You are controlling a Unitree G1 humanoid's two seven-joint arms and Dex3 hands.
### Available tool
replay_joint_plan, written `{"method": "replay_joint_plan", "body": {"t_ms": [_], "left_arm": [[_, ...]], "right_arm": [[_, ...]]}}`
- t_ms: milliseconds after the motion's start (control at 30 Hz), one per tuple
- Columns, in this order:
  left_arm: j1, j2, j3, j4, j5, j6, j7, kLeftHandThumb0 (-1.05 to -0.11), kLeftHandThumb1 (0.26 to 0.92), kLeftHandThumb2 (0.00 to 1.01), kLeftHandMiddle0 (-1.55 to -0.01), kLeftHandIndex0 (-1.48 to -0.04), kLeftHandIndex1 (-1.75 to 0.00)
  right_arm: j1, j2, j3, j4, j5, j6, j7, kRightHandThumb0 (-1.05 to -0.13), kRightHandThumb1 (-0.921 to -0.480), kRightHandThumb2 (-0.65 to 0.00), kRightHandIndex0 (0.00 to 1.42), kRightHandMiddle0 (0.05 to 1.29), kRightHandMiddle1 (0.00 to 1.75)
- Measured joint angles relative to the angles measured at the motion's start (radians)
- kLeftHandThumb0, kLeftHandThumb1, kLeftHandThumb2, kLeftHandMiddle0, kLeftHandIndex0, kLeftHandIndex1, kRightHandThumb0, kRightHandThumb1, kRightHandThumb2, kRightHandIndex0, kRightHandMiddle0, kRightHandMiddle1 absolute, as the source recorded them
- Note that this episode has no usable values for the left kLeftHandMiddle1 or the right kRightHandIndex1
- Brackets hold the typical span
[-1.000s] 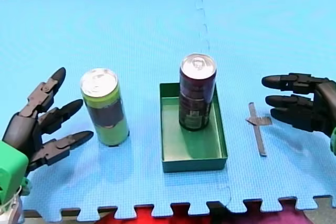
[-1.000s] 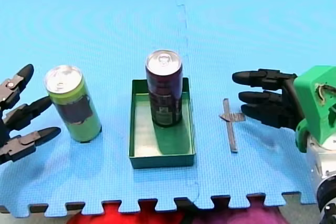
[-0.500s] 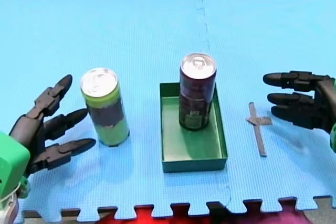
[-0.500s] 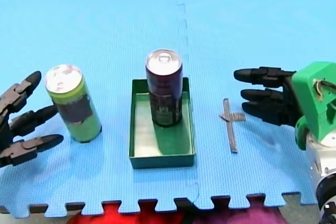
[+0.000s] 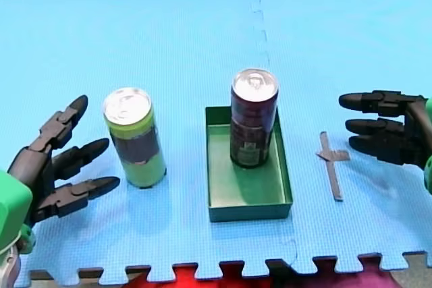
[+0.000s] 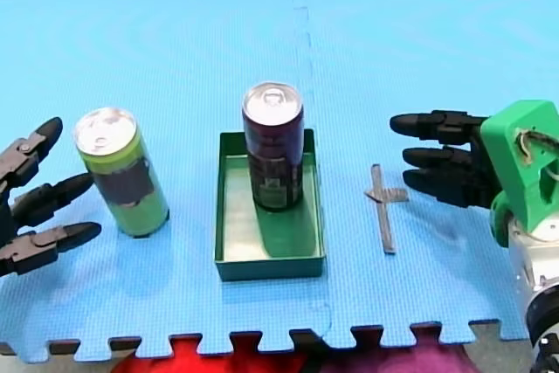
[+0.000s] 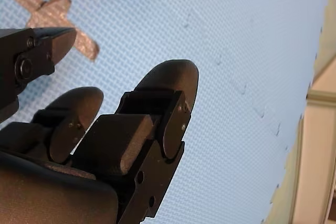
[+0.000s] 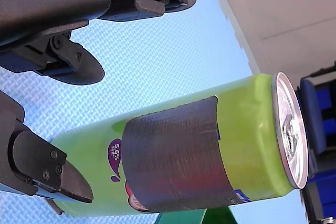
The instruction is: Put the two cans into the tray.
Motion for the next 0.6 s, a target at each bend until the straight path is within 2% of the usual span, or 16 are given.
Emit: {"method": "replay_joint_plan", "body": {"t_ms": [300,600], "left_arm": [[-0.008,0.001,0.007,0.021,-0.014,0.0,-0.024,-1.048,0.669,0.0,-0.53,-0.11,0.0],[-0.015,0.012,0.011,0.044,-0.012,-0.015,-0.032,-1.048,0.675,0.0,-0.49,-0.11,0.0]], "right_arm": [[0.001,-0.001,-0.004,0.001,0.006,0.0,0.013,-0.639,-0.78,0.0,0.72,1.01,0.01],[0.002,-0.001,-0.035,0.01,0.046,-0.001,0.07,-0.621,-0.77,0.0,0.73,1.02,0.01]]}}
